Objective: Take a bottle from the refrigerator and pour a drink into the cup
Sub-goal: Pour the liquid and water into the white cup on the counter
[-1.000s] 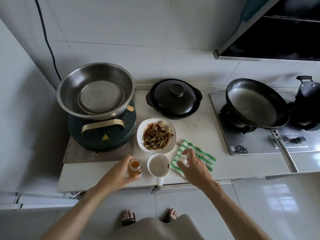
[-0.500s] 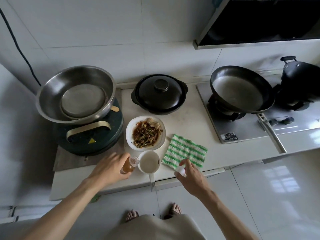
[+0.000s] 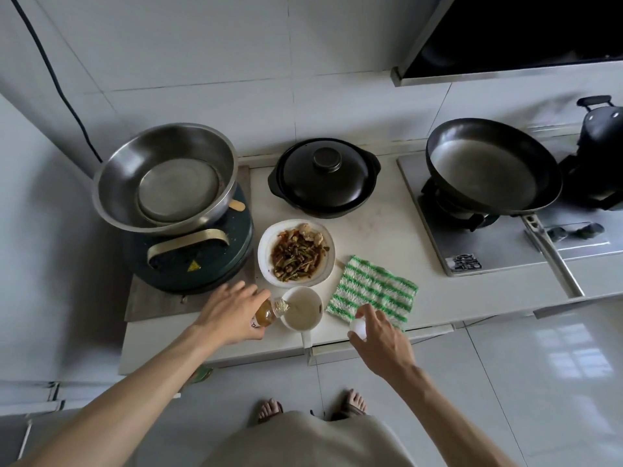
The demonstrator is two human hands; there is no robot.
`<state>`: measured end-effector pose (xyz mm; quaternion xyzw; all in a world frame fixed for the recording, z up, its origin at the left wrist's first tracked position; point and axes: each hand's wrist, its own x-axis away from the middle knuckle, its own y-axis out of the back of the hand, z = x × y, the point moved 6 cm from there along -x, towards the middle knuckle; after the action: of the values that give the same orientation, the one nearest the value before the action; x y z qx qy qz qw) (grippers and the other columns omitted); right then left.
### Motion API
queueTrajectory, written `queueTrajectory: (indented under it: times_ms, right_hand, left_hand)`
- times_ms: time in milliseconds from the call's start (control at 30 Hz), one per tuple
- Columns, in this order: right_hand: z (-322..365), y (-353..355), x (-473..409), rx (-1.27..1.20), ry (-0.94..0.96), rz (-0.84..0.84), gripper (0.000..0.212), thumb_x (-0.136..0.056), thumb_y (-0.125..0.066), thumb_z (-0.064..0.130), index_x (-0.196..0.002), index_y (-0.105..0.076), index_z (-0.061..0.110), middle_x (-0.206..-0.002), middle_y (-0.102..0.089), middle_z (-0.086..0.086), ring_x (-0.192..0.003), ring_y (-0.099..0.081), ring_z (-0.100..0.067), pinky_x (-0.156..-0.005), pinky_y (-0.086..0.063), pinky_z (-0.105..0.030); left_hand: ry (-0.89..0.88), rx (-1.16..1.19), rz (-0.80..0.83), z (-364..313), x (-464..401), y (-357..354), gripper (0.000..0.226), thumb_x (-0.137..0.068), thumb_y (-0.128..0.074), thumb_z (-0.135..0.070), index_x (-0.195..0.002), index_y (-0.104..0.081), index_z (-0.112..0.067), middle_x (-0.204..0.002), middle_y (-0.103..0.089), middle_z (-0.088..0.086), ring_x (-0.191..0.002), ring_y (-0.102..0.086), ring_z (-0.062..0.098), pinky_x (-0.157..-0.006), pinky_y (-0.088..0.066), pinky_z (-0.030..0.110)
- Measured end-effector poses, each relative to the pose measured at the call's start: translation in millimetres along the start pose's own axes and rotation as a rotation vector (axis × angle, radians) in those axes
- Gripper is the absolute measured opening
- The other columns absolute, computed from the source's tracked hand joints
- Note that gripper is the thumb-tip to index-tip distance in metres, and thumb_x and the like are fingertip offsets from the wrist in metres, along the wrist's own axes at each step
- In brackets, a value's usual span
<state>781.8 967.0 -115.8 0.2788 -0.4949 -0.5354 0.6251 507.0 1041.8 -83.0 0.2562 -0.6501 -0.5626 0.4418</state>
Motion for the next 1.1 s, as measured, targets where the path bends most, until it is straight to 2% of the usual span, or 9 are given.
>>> queueTrajectory:
  times_ms: [267,467,733,900,1100]
  right_hand:
    - [-8,-2,1,0.004,-0.023,0.015,0.038,-0.094,-0.055,0.046,-0.123,-0.039,0.026,-0.118,-0.058,-0.003,-0.078,-0.059,-0.02,-0.063,-0.042,-0.031]
    - [-7,-4,4,0.022,-0.029,0.035,0.038,-0.095,-0.055,0.046,-0.122,-0.038,0.026,-0.116,-0.056,-0.004,-0.082,-0.062,-0.022,-0.066,-0.048,-0.034]
    - [-12,-11,6,0.02,-0.041,0.065,0.037,-0.093,-0.056,0.045,-0.121,-0.038,0.027,-0.114,-0.055,-0.004,-0.078,-0.053,-0.02,-0.064,-0.04,-0.032]
    - [-16,-16,8,-0.006,-0.056,0.075,0.035,-0.092,-0.055,0.044,-0.119,-0.039,0.028,-0.114,-0.056,-0.004,-0.084,-0.057,-0.022,-0.066,-0.043,-0.032]
    - [-17,-17,9,-0.006,-0.059,0.071,0.035,-0.093,-0.054,0.045,-0.119,-0.039,0.028,-0.112,-0.056,-0.003,-0.081,-0.056,-0.021,-0.066,-0.042,-0.032]
  left_hand:
    - [-0.026,-0.085,0.055,-1,-3,1,0.066,-0.073,-0.065,-0.06,-0.128,-0.048,-0.029,-0.122,-0.06,-0.004,-0.111,-0.053,0.019,-0.089,-0.042,0.037]
    - [-0.07,-0.121,0.091,-2,-6,0,0.066,-0.069,-0.064,-0.06,-0.125,-0.051,-0.028,-0.12,-0.062,-0.004,-0.109,-0.054,0.018,-0.089,-0.043,0.037]
    - [-0.091,-0.164,0.087,-3,-11,10,0.067,-0.067,-0.064,-0.061,-0.124,-0.053,-0.027,-0.119,-0.061,-0.002,-0.108,-0.053,0.019,-0.086,-0.041,0.038]
    - [-0.119,-0.204,0.086,-5,-12,12,0.066,-0.068,-0.065,-0.059,-0.123,-0.053,-0.025,-0.117,-0.061,-0.001,-0.107,-0.052,0.02,-0.082,-0.038,0.038]
    - [-0.132,-0.21,0.085,-5,-15,15,0.066,-0.067,-0.065,-0.059,-0.123,-0.054,-0.025,-0.117,-0.062,-0.001,-0.107,-0.053,0.02,-0.083,-0.041,0.037]
